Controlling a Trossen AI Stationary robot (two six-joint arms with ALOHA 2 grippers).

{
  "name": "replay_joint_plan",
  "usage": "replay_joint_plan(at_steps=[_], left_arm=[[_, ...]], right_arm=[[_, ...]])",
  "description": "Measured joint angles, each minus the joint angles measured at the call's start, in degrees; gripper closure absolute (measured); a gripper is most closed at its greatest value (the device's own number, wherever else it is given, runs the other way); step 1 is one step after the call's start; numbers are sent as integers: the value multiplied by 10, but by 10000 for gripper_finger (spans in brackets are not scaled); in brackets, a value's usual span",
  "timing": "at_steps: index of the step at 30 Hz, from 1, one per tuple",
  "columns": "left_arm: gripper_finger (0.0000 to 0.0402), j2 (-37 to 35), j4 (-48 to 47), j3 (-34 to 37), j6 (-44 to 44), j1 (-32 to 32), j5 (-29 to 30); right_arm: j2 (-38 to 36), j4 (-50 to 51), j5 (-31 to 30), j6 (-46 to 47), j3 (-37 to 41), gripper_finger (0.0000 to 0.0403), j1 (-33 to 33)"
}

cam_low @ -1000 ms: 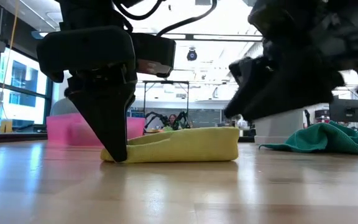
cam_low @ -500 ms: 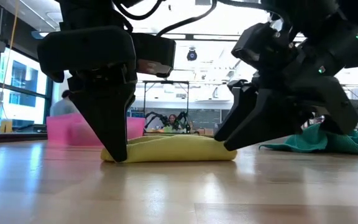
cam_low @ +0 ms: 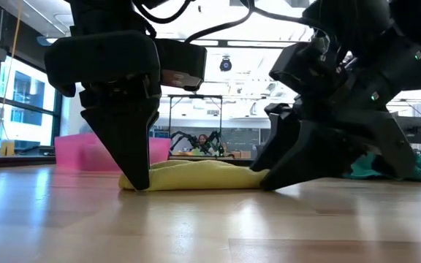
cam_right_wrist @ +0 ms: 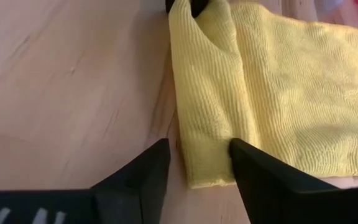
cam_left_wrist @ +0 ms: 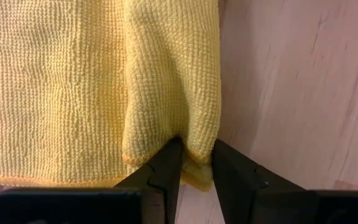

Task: Roll microfiber towels into tight, uniform cylinder then place into a basket
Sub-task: Roll the yellow microfiber cloth

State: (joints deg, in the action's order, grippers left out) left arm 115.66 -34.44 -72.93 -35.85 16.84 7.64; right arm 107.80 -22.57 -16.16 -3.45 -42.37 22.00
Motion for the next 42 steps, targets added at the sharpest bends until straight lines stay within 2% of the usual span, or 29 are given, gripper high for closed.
replay_joint_plan(at_steps=[5,9,13,20,24,26,35,37,42], left_arm=[[323,0,0,0,-2,0,0],[323,0,0,0,-6,0,-9],[323,-6,2,0,-6,3,-9],[323,-25,-1,2,-11,5,-8],[323,-31,-3,2,-11,6,-5],[323,-31,-4,2,-11,9,-5],[323,-33,-6,0,8,39,3],[323,-33,-16,-8,19,48,5],[323,-33,-44,-48,71,76,67]], right_arm=[[1,-7,10,0,0,220,-10],[1,-1,33,38,0,230,-25],[1,6,44,57,-1,274,-35],[1,10,43,70,0,384,-37],[2,14,57,96,0,391,-39],[1,13,84,123,0,391,-44],[3,-2,312,317,0,398,-99],[2,-7,346,354,0,398,-112],[2,-19,407,446,-4,398,-143]])
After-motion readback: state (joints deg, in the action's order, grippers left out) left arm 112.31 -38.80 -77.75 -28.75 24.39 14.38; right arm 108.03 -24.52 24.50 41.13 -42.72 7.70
